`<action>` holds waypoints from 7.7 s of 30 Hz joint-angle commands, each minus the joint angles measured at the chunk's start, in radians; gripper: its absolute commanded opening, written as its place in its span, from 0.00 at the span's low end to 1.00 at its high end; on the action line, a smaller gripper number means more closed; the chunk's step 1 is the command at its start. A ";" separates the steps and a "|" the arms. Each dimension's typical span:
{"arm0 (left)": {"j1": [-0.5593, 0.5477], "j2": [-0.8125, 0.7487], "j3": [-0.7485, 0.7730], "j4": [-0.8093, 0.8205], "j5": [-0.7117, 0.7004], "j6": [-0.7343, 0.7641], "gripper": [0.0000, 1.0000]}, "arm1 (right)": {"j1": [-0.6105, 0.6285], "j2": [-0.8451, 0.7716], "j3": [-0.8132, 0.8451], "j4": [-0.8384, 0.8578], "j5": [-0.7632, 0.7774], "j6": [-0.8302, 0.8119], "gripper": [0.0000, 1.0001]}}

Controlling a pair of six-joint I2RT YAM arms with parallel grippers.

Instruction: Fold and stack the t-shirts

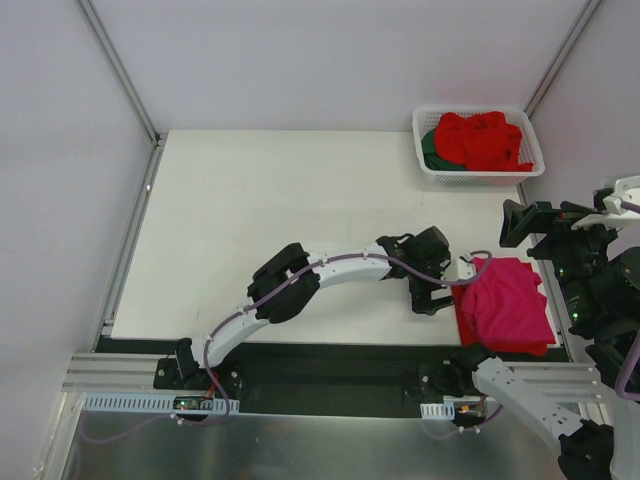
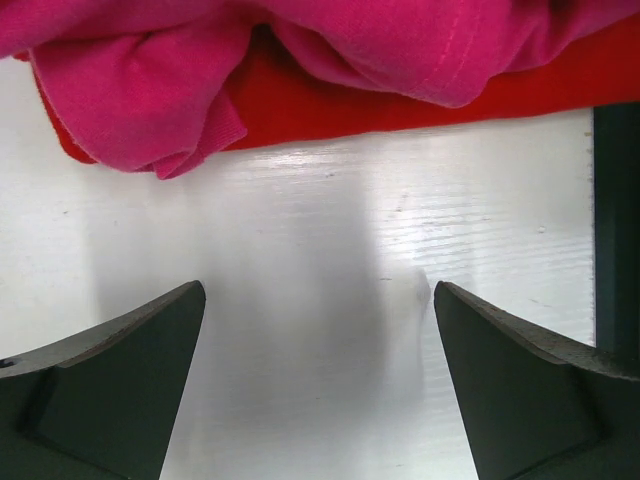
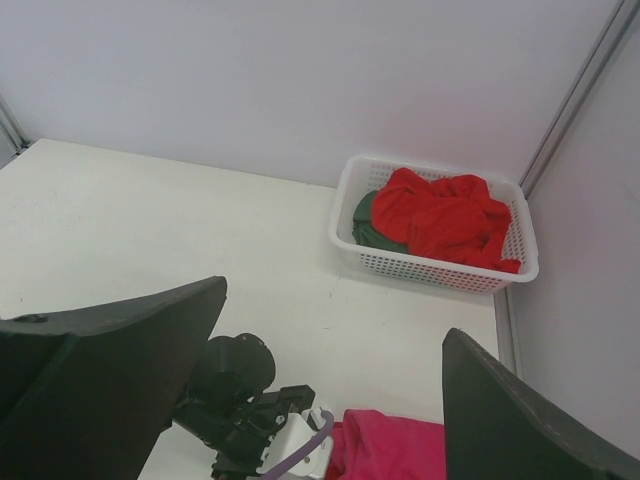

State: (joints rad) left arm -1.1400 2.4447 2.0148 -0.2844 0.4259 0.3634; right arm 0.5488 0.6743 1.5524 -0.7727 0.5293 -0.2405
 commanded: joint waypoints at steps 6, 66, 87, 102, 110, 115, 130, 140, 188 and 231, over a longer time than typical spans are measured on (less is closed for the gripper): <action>-0.033 -0.003 0.067 -0.067 0.260 -0.109 0.99 | 0.003 0.002 0.003 0.021 -0.008 0.013 0.96; 0.014 -0.372 -0.396 0.062 0.168 -0.139 0.99 | 0.005 0.067 -0.015 0.020 -0.029 0.024 0.96; 0.241 -1.168 -0.473 -0.084 -1.064 -0.087 0.99 | 0.011 0.307 -0.124 0.062 -0.227 0.118 0.96; 0.514 -1.389 -0.803 0.256 -0.290 -0.247 0.99 | 0.036 0.422 -0.127 0.099 -0.396 0.092 0.96; 0.562 -1.388 -0.798 0.159 -0.155 -0.333 0.99 | 0.036 0.420 -0.276 0.255 -0.477 0.098 0.96; 0.623 -1.377 -0.777 0.053 -0.087 -0.356 0.99 | 0.034 0.505 -0.344 0.351 -0.606 0.125 0.96; 0.853 -0.797 -0.251 -0.216 0.090 -0.449 0.96 | -0.059 0.818 0.090 0.334 -0.566 0.043 0.96; 0.870 -0.773 -0.525 0.048 0.019 -0.497 0.91 | -0.101 0.847 -0.132 0.549 -0.325 -0.014 0.96; 0.836 -0.859 -0.557 -0.016 -0.107 -0.646 0.99 | -0.087 0.864 -0.066 0.317 -0.646 0.234 0.96; 0.780 -0.855 -0.550 -0.018 -0.127 -0.587 0.99 | -0.078 0.864 -0.057 0.306 -0.701 0.222 0.96</action>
State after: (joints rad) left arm -0.3420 1.6329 1.4502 -0.2974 0.3271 -0.2382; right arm 0.4625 1.5723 1.4750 -0.4831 -0.1520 -0.0189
